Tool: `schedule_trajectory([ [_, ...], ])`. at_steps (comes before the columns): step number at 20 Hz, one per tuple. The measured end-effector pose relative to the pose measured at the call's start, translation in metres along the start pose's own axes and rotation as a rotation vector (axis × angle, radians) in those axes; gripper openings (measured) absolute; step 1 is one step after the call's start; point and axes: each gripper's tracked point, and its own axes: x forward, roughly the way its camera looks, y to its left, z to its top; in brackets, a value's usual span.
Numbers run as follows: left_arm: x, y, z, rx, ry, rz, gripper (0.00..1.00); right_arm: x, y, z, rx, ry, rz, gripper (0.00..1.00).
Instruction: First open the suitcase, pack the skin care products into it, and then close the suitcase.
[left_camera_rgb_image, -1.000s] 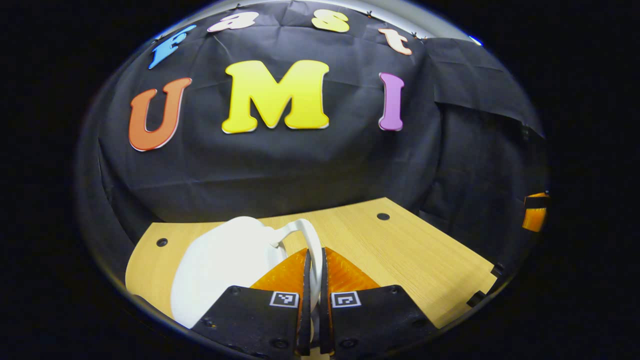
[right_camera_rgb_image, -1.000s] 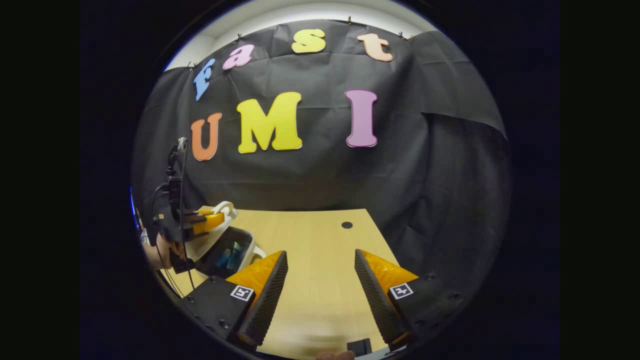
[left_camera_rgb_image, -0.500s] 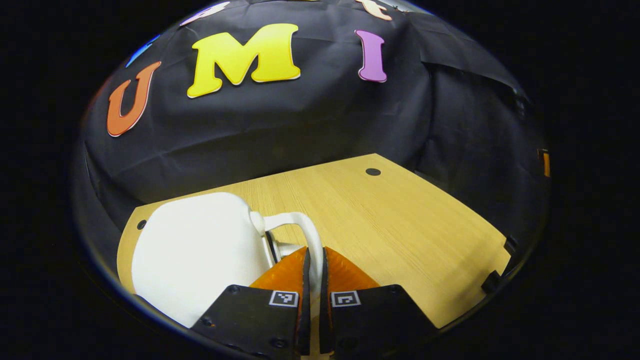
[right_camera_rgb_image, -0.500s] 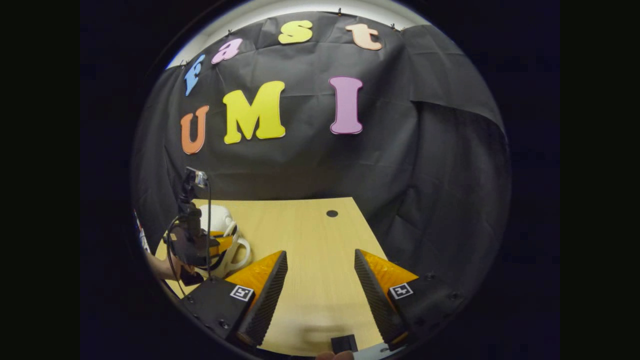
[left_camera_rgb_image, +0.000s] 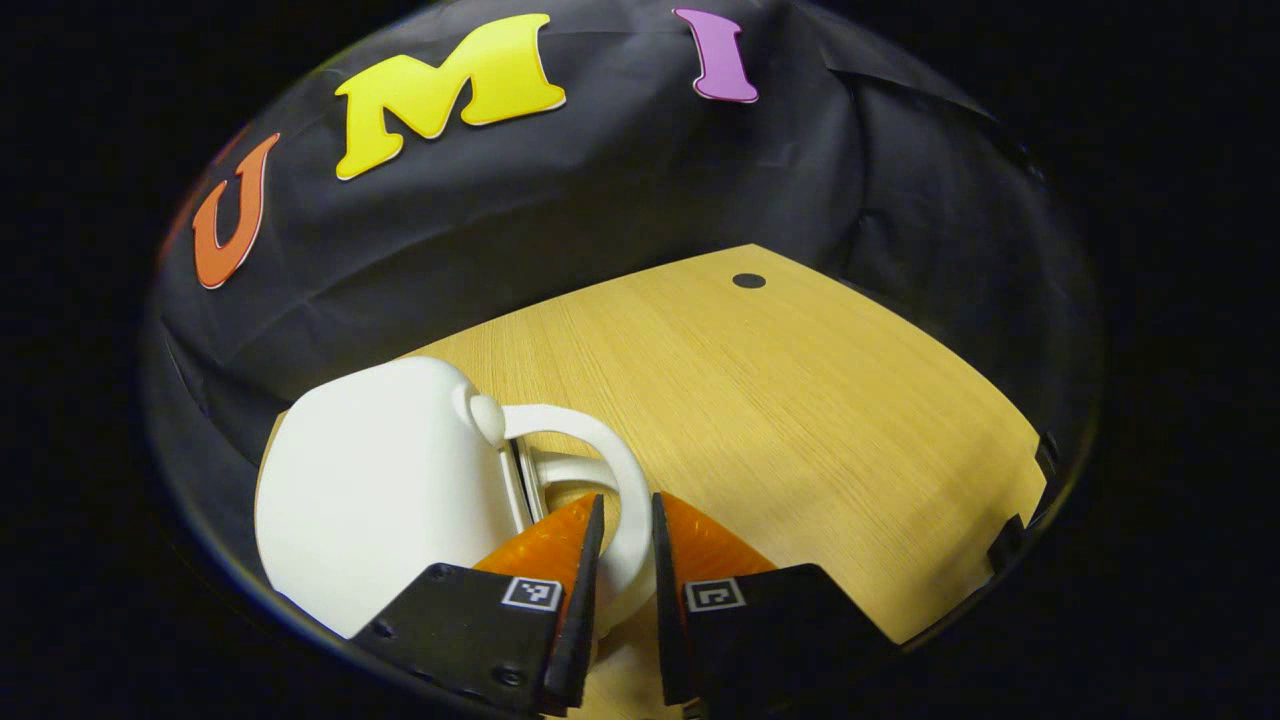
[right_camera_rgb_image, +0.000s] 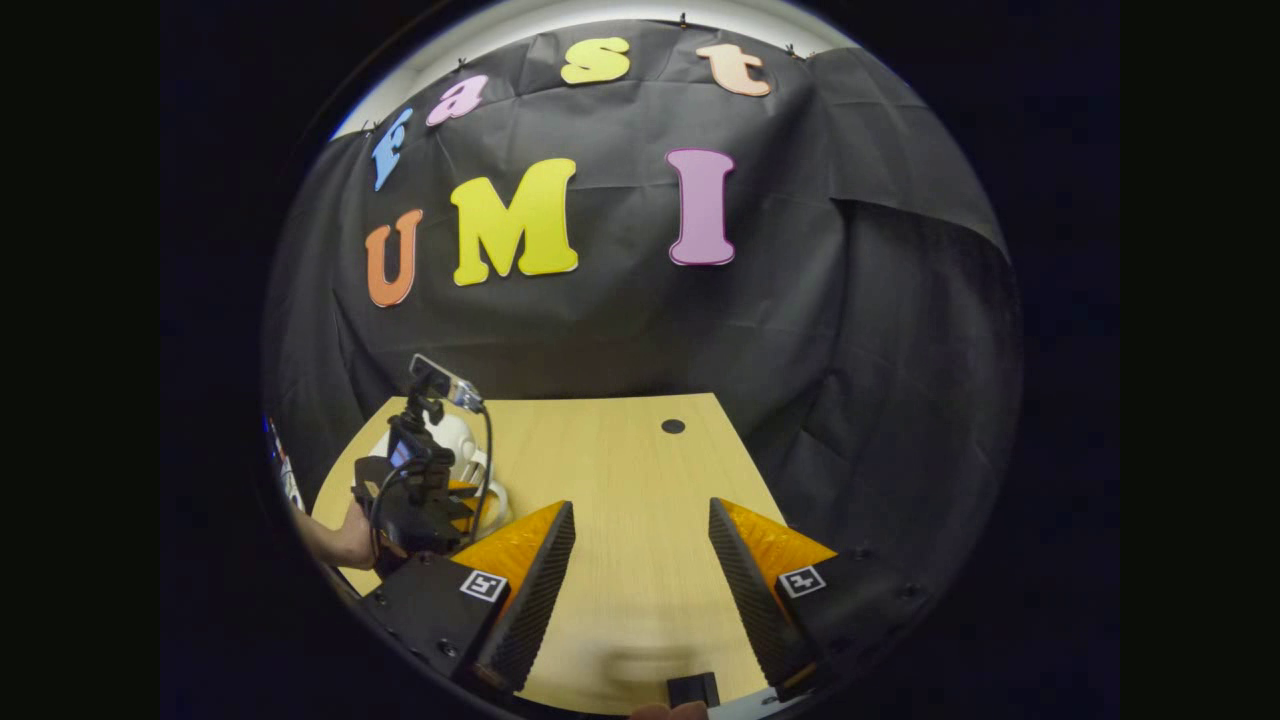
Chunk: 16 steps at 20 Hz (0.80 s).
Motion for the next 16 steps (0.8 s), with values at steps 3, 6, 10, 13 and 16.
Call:
schedule_trajectory([
  [3,-0.007,-0.007,0.002,-0.039,0.020,-0.012,0.61,0.002,0.006,0.004,-0.013,-0.014,0.018,0.80],
  [6,-0.028,-0.006,0.016,-0.091,-0.014,0.001,0.95,0.009,0.016,0.015,-0.032,-0.037,0.050,0.80],
  [10,-0.086,0.020,0.062,-0.257,-0.155,0.080,0.96,0.022,0.037,0.042,-0.047,-0.100,0.089,0.80],
  [13,-0.140,0.066,0.116,-0.273,-0.335,0.184,0.96,0.029,0.063,0.085,-0.048,-0.193,0.132,0.80],
  [16,-0.200,0.096,0.163,-0.299,-0.514,0.239,0.96,0.028,0.085,0.144,-0.049,-0.346,0.143,0.80],
])
